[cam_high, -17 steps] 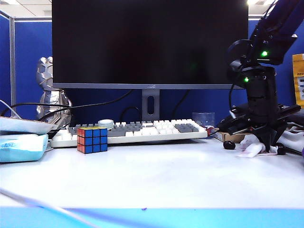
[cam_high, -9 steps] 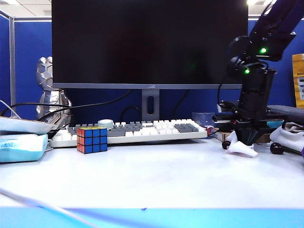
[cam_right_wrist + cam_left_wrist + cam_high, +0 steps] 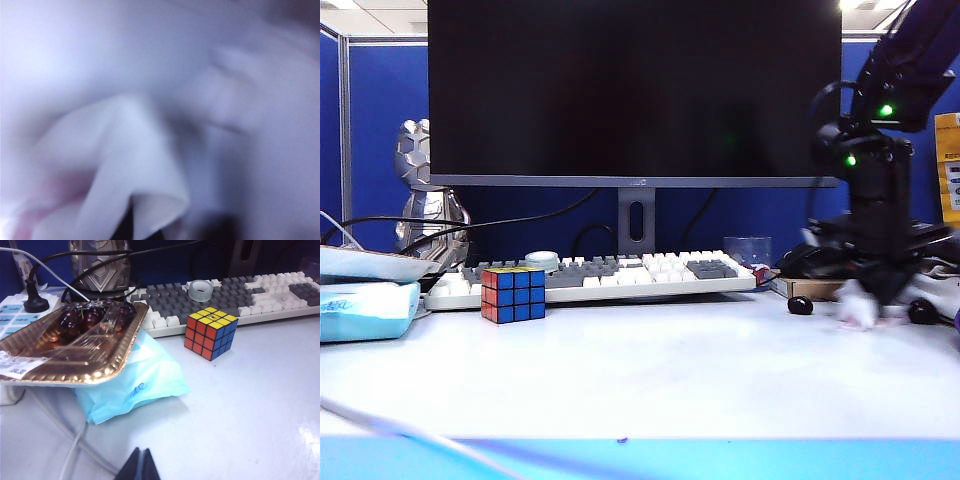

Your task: Use the wet wipes on the table to wipe the cherry juice off the table, then put the wipes back on the table.

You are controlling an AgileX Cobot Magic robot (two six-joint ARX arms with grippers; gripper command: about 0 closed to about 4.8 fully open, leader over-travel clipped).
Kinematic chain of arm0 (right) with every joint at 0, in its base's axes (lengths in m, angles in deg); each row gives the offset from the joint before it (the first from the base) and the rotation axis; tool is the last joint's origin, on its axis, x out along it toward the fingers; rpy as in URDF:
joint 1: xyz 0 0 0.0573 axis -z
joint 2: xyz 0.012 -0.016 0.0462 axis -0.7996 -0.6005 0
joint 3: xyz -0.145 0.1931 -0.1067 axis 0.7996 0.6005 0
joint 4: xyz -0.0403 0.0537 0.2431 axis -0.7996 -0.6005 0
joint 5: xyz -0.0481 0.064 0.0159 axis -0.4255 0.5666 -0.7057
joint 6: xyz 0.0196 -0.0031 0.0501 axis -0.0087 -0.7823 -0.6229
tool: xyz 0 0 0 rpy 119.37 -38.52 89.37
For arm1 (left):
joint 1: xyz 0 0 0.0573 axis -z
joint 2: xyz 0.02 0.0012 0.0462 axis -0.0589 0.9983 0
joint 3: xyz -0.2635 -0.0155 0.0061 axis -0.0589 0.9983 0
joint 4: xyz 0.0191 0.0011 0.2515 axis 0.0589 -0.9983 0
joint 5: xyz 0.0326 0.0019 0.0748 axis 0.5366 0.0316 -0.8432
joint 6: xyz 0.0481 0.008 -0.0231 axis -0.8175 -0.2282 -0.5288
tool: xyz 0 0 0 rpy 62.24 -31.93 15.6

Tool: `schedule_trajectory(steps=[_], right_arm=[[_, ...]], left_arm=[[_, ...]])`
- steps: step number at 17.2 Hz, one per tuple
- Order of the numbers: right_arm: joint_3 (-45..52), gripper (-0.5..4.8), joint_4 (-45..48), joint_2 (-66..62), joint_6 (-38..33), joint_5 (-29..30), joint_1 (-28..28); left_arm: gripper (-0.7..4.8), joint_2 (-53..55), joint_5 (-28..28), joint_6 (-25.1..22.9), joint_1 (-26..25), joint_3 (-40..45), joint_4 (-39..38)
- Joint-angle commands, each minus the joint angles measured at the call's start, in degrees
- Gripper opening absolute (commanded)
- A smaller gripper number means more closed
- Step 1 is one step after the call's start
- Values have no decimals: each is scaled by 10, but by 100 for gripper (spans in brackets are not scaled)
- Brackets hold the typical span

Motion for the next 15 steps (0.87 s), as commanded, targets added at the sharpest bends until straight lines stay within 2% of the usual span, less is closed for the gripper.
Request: schedule_trajectory(steps=[1,4,10,12,15], right_arm=[[1,-6,-30,-1,24,96,-26],[1,-6,-100,-1,49,170,-64],[1,-5,-207,-1,87,202,-155],[1,-6,-219,-1,89,203,-177],[1,-5,-211,-1,89,265,-221]], left_arm=[[-2,-2,3,2,-1,0,-6],[-2,-2,3,2,-1,0,-6],[-2,-2,3,2,-1,0,-6],[-2,-2,3,2,-1,0,-6],[-2,-2,3,2,-1,0,-6]])
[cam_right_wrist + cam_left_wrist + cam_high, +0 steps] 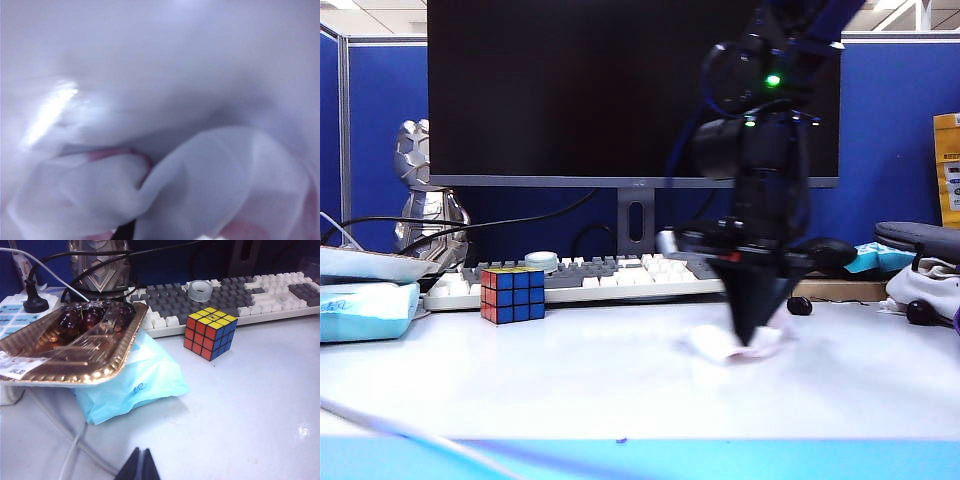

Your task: Use the wet wipes on the table to wipe the cherry juice off the table, then put the wipes back on the table.

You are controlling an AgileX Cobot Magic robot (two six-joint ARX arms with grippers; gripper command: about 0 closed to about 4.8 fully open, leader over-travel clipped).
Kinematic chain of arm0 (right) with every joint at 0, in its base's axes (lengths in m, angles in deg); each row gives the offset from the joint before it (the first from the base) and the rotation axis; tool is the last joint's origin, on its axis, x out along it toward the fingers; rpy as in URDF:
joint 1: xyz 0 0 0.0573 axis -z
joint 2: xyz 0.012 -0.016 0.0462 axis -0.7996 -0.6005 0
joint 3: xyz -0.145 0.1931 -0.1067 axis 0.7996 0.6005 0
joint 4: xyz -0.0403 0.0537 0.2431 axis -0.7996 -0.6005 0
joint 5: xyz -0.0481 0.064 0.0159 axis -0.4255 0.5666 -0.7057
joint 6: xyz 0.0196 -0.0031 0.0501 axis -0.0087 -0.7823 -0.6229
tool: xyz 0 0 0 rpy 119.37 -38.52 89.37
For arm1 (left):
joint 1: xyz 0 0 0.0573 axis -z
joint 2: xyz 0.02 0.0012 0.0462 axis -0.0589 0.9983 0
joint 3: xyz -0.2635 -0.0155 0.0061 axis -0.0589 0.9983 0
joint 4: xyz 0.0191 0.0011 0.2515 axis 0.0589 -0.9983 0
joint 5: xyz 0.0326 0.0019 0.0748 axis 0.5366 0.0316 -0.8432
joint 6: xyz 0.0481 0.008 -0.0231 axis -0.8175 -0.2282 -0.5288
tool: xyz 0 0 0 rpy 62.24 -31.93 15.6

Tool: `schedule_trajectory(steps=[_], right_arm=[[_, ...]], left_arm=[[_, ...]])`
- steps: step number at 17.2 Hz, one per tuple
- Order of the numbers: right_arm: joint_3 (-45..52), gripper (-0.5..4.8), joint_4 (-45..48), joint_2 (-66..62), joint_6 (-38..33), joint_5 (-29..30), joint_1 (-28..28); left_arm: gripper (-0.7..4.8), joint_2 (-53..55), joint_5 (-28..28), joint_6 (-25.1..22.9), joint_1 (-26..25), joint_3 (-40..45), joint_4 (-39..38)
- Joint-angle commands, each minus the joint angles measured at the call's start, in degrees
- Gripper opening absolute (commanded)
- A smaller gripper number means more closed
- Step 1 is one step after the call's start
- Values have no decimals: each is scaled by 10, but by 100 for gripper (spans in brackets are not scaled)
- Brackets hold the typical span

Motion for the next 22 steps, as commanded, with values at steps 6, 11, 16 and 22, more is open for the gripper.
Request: schedule_trajectory(steps=[6,11,16,22], right_arm=[[9,-6,-125,-11,-10,-101,-57],[9,-5,-158,-11,-71,-246,-3],[9,-5,-175,-11,-27,-57,-28],[8,-6,-76,-11,-50,-5,-99]], left_arm=[[-2,-2,3,2,-1,0,-6],[-2,-2,3,2,-1,0,-6],[-2,-2,3,2,-1,0,-6],[-2,-2,3,2,-1,0,-6]])
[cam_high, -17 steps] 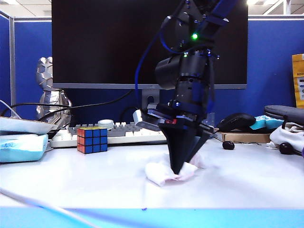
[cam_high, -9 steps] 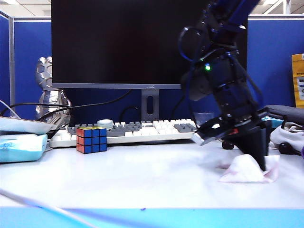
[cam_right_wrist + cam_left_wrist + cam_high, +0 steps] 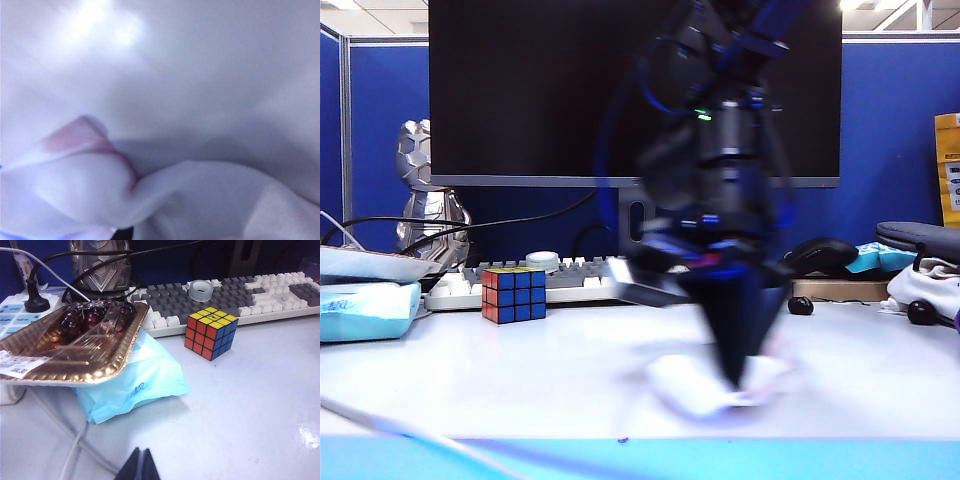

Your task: Use the wet wipes on the table to wipe the cherry juice off the table, then put the wipes back on the table.

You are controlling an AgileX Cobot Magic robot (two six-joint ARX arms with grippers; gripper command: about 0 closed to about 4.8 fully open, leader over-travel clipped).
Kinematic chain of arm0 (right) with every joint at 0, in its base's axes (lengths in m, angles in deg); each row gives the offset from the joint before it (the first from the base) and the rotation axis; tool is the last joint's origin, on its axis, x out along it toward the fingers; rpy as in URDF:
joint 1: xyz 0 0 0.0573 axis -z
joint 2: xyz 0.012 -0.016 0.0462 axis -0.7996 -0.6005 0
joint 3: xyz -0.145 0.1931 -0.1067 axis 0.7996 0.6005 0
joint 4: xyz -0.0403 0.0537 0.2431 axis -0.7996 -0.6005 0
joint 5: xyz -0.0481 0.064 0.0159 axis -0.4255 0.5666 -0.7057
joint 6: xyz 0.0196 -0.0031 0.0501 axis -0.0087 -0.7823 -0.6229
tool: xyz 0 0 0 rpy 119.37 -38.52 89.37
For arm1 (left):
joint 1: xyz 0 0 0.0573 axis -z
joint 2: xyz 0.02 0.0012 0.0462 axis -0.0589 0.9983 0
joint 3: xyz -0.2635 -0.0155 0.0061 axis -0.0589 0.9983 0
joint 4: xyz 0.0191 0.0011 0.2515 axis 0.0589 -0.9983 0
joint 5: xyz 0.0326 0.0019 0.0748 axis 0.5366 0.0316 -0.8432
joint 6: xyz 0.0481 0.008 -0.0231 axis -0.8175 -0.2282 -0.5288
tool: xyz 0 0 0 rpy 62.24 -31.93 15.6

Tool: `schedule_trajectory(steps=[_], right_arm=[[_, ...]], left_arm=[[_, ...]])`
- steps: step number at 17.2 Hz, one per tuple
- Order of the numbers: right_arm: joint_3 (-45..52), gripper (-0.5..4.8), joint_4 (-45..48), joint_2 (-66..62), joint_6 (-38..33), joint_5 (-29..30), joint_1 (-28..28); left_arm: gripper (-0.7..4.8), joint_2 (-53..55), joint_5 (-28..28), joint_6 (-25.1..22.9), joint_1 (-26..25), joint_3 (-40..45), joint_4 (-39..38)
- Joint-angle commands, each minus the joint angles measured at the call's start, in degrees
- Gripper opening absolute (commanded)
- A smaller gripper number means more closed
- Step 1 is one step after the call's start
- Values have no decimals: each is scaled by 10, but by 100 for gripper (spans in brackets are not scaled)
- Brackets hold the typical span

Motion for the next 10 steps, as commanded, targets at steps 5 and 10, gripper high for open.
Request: schedule_trajectory(steps=[5,10], right_arm=[[0,-6,66,-2,-115,-258,39],[0,-6,-50,-2,-118,-272,100]], left_arm=[[-2,-2,3,2,-1,0,-6],[-2,-2,3,2,-1,0,-6]])
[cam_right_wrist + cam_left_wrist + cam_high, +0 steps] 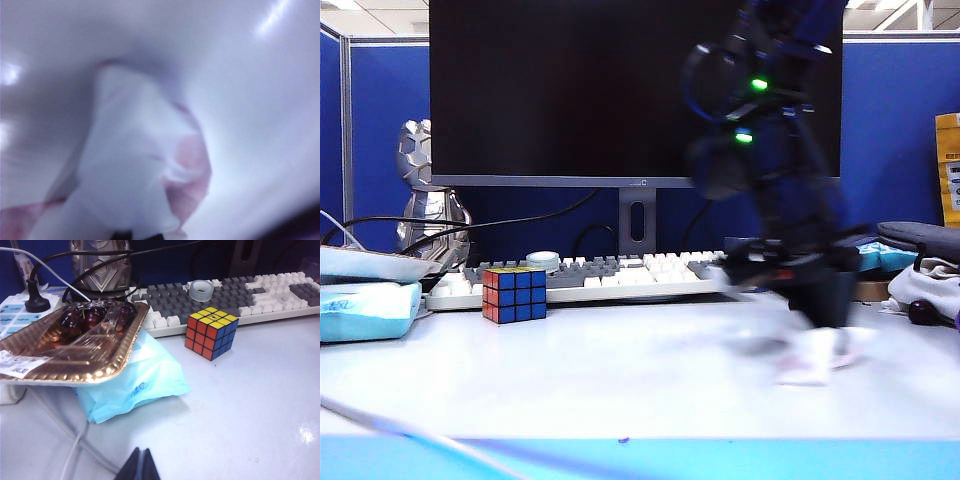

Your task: Use the wet wipes on the table to wipe the cherry juice off the table, then put the wipes back on the table.

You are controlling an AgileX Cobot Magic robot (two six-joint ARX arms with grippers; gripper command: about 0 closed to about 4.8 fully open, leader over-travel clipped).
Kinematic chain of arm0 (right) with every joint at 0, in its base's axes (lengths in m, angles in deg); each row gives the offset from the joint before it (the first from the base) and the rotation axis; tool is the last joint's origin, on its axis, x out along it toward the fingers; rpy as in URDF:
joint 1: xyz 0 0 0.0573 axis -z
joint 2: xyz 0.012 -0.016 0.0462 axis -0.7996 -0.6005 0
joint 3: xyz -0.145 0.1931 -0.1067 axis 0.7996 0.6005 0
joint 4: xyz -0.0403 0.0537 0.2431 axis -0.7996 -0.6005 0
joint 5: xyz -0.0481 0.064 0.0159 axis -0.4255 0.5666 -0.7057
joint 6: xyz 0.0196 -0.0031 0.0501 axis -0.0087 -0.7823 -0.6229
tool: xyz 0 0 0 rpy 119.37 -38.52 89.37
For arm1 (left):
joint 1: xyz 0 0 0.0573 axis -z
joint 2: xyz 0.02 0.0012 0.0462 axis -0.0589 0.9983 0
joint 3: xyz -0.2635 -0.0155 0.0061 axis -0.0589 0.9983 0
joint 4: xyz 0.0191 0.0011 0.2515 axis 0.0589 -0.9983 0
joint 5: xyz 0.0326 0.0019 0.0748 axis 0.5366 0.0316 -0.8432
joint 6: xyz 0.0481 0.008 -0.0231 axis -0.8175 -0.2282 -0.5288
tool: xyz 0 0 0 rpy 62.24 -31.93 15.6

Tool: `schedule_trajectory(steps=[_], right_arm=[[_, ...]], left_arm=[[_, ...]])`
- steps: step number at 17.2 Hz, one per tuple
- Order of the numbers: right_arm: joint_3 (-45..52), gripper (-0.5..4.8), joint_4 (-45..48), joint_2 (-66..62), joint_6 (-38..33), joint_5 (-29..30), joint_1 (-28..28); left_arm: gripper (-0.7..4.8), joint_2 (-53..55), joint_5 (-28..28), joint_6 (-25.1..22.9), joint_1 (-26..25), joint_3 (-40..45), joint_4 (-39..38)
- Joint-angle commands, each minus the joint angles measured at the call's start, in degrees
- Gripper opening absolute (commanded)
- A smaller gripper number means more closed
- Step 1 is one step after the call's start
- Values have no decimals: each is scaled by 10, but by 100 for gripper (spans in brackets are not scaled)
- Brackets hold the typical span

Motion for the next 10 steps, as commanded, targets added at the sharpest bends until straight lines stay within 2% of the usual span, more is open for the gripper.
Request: schedule_trajectory(steps=[1,4,8,10], right_arm=[[5,-6,-106,-6,3,23,10],[6,-6,-110,-5,25,136,-5],[5,-6,-105,-6,63,284,-52],[5,-6,-90,-6,66,301,-75]], left_arm=[[-2,-2,3,2,-1,0,-6],[-2,-2,3,2,-1,0,-6],[-2,-2,3,2,-1,0,-6],[-2,-2,3,2,-1,0,-6]])
